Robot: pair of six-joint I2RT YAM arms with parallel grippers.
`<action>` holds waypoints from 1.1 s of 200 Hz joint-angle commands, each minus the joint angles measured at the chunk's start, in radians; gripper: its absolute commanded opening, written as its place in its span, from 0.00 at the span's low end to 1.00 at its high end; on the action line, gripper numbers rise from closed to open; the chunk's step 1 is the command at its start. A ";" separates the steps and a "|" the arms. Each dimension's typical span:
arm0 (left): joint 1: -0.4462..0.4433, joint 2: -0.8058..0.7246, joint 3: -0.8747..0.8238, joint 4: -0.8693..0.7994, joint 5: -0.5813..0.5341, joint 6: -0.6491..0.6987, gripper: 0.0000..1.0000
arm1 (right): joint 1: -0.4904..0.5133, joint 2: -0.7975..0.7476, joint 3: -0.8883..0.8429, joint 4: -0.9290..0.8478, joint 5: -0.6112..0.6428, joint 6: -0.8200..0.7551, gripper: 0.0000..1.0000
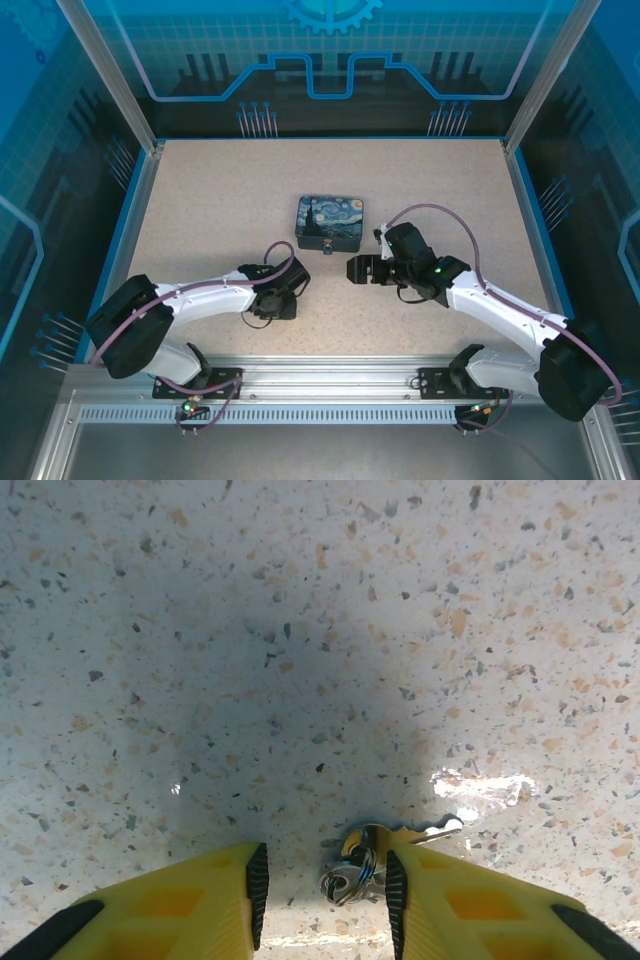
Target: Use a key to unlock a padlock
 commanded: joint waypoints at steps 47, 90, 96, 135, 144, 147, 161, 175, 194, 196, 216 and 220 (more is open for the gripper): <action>-0.006 0.025 0.003 0.012 0.031 0.012 0.29 | -0.019 0.007 0.009 0.013 0.006 0.021 0.85; -0.006 0.023 -0.001 0.014 0.025 0.009 0.20 | -0.025 0.009 0.018 0.010 0.001 0.011 0.92; -0.006 0.023 0.000 0.014 0.024 0.009 0.18 | -0.025 0.010 0.020 0.007 0.005 0.012 0.98; -0.006 0.026 0.014 0.027 0.010 0.026 0.01 | -0.036 0.005 0.027 -0.007 0.030 0.026 1.00; -0.007 0.021 0.021 0.031 0.005 0.034 0.00 | -0.046 0.004 0.025 -0.004 0.024 0.034 1.00; -0.007 0.020 0.025 0.032 0.003 0.035 0.00 | -0.050 0.004 0.024 -0.003 0.022 0.036 1.00; -0.006 0.007 0.039 0.049 -0.004 0.050 0.00 | -0.064 -0.001 0.024 -0.002 0.016 0.044 1.00; -0.006 -0.014 0.057 0.075 -0.010 0.070 0.00 | -0.078 -0.009 0.023 -0.004 0.025 0.053 1.00; -0.006 -0.044 0.085 0.129 -0.008 0.091 0.00 | -0.113 -0.027 0.014 0.009 0.009 0.076 1.00; -0.006 -0.048 0.087 0.138 -0.006 0.094 0.00 | -0.117 -0.028 0.012 0.013 -0.001 0.077 1.00; -0.006 -0.080 0.111 0.219 0.008 0.091 0.00 | -0.180 -0.033 -0.005 0.067 -0.111 0.111 1.00; -0.007 -0.086 0.114 0.236 0.009 0.087 0.00 | -0.194 -0.033 -0.007 0.081 -0.136 0.119 1.00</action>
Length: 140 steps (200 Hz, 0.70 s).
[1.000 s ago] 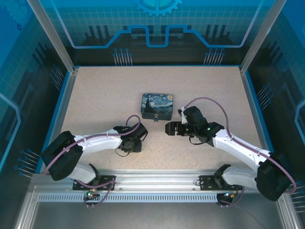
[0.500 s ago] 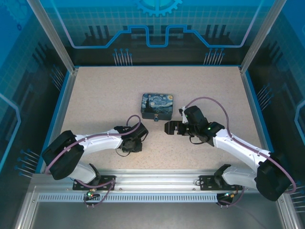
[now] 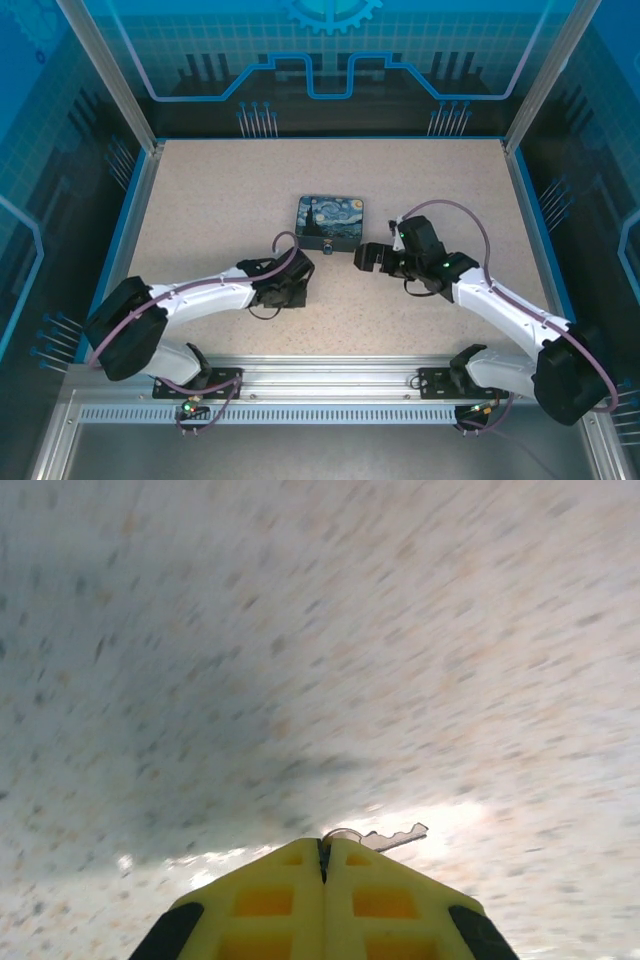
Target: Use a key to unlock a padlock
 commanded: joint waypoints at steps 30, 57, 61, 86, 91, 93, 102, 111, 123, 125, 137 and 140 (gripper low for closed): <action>-0.006 -0.089 0.088 0.206 0.003 -0.041 0.00 | -0.141 -0.027 -0.054 0.237 -0.274 0.117 1.00; -0.009 -0.113 0.105 0.271 -0.013 -0.158 0.00 | -0.154 -0.039 -0.092 0.409 -0.349 0.127 0.91; -0.010 -0.116 0.103 0.284 -0.015 -0.181 0.00 | -0.154 -0.040 -0.097 0.433 -0.363 0.124 0.88; -0.031 -0.126 0.099 0.358 -0.050 -0.302 0.00 | -0.154 -0.041 -0.112 0.524 -0.392 0.120 0.74; -0.037 -0.125 0.100 0.370 -0.057 -0.323 0.00 | -0.154 -0.042 -0.117 0.533 -0.396 0.122 0.72; -0.039 -0.125 0.101 0.374 -0.059 -0.330 0.00 | -0.154 -0.043 -0.119 0.534 -0.397 0.124 0.71; -0.049 -0.121 0.106 0.389 -0.067 -0.366 0.00 | -0.150 -0.044 -0.129 0.584 -0.405 0.129 0.66; -0.055 -0.119 0.108 0.413 -0.068 -0.392 0.00 | -0.145 -0.045 -0.141 0.612 -0.411 0.130 0.62; -0.063 -0.115 0.114 0.422 -0.079 -0.423 0.00 | -0.140 -0.047 -0.154 0.637 -0.410 0.131 0.57; -0.065 -0.115 0.114 0.423 -0.081 -0.429 0.00 | -0.138 -0.047 -0.156 0.639 -0.409 0.131 0.56; -0.072 -0.115 0.113 0.431 -0.095 -0.465 0.00 | -0.127 -0.052 -0.168 0.648 -0.393 0.139 0.50; -0.074 -0.115 0.113 0.433 -0.098 -0.476 0.00 | -0.124 -0.053 -0.172 0.652 -0.390 0.141 0.48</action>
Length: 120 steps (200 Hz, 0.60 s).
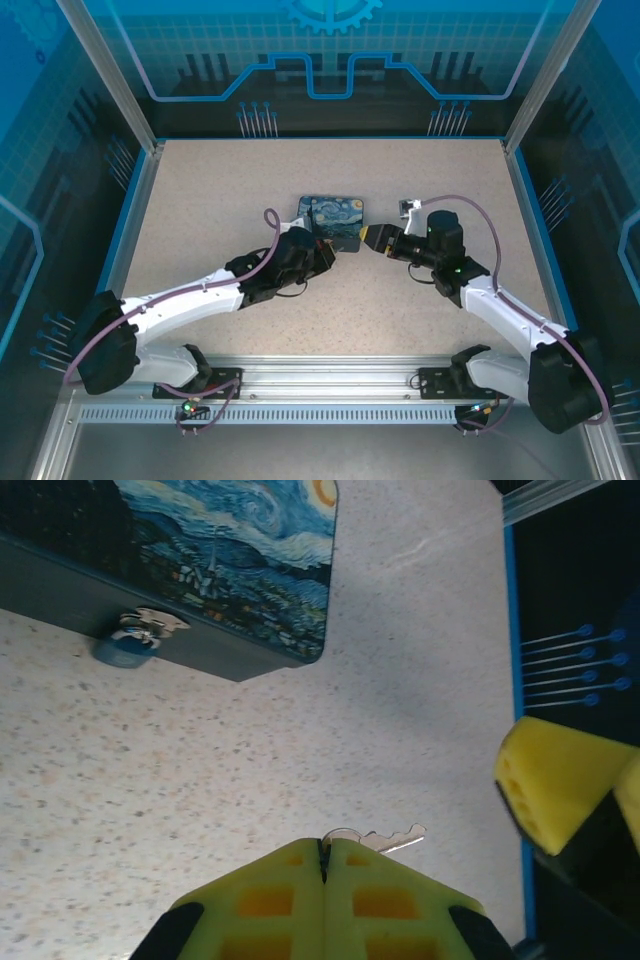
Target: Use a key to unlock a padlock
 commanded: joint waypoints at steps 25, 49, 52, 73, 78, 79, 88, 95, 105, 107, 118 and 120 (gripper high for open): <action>-0.036 -0.009 0.020 0.102 -0.087 -0.185 0.00 | 0.056 -0.026 -0.058 0.138 0.028 0.048 0.40; -0.053 0.000 0.028 0.110 -0.119 -0.213 0.00 | 0.107 -0.040 -0.064 0.149 0.090 0.069 0.40; -0.055 0.002 0.029 0.111 -0.120 -0.214 0.00 | 0.112 -0.042 -0.064 0.148 0.097 0.071 0.40; -0.062 0.011 0.039 0.112 -0.123 -0.223 0.00 | 0.136 -0.051 -0.060 0.152 0.132 0.084 0.40; -0.063 0.012 0.040 0.111 -0.125 -0.224 0.00 | 0.140 -0.051 -0.058 0.151 0.136 0.084 0.40; -0.064 0.012 0.040 0.111 -0.126 -0.225 0.00 | 0.140 -0.051 -0.058 0.151 0.136 0.084 0.40; -0.065 0.013 0.040 0.116 -0.126 -0.227 0.00 | 0.144 -0.049 -0.053 0.146 0.142 0.087 0.40; -0.066 0.013 0.040 0.121 -0.127 -0.228 0.00 | 0.146 -0.044 -0.048 0.141 0.143 0.086 0.39; -0.068 0.013 0.040 0.121 -0.128 -0.229 0.00 | 0.149 -0.038 -0.041 0.141 0.143 0.088 0.39; -0.068 0.013 0.039 0.122 -0.128 -0.230 0.00 | 0.149 -0.037 -0.041 0.141 0.143 0.088 0.39; -0.068 0.012 0.040 0.122 -0.129 -0.230 0.00 | 0.151 -0.029 -0.035 0.142 0.143 0.091 0.38; -0.068 0.012 0.039 0.123 -0.129 -0.230 0.00 | 0.151 -0.026 -0.034 0.142 0.143 0.092 0.38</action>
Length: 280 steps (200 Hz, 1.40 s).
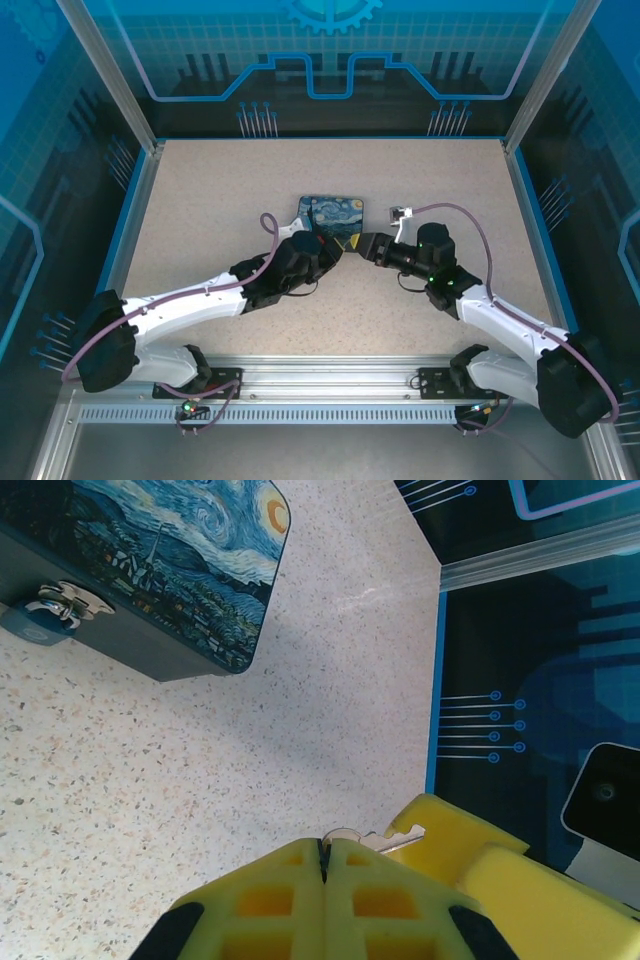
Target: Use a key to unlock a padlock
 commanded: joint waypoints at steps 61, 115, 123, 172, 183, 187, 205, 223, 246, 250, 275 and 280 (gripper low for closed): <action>-0.010 0.008 0.035 0.026 -0.032 -0.014 0.00 | 0.034 0.034 0.048 0.025 0.027 0.012 0.35; -0.010 0.013 0.030 0.030 -0.027 -0.016 0.00 | 0.041 0.051 0.071 0.020 0.027 0.009 0.30; -0.010 0.013 0.031 0.030 -0.027 -0.016 0.00 | 0.042 0.053 0.072 0.020 0.027 0.009 0.29; -0.010 0.015 0.033 0.031 -0.027 -0.011 0.00 | 0.045 0.071 0.078 0.026 0.020 0.010 0.24; -0.011 0.016 0.036 0.031 -0.028 -0.009 0.00 | 0.047 0.074 0.080 0.027 0.018 0.010 0.24; -0.011 0.017 0.036 0.031 -0.027 -0.009 0.00 | 0.049 0.075 0.080 0.027 0.018 0.008 0.23; -0.011 0.019 0.038 0.030 -0.025 -0.008 0.00 | 0.048 0.076 0.080 0.025 0.018 0.008 0.14; -0.011 0.022 0.041 0.031 -0.022 -0.007 0.00 | 0.048 0.078 0.086 0.013 0.021 0.003 0.00; -0.011 0.026 0.044 0.033 -0.006 0.026 0.06 | 0.045 0.084 0.114 -0.023 0.022 -0.017 0.00; -0.010 0.024 0.046 0.030 -0.003 0.040 0.16 | 0.042 0.083 0.120 -0.037 0.023 -0.023 0.00; -0.011 -0.020 0.059 -0.040 -0.008 0.168 0.57 | 0.012 0.087 0.161 -0.117 0.018 -0.064 0.00; -0.009 -0.033 0.062 -0.062 -0.013 0.205 0.62 | 0.001 0.088 0.168 -0.122 0.008 -0.070 0.00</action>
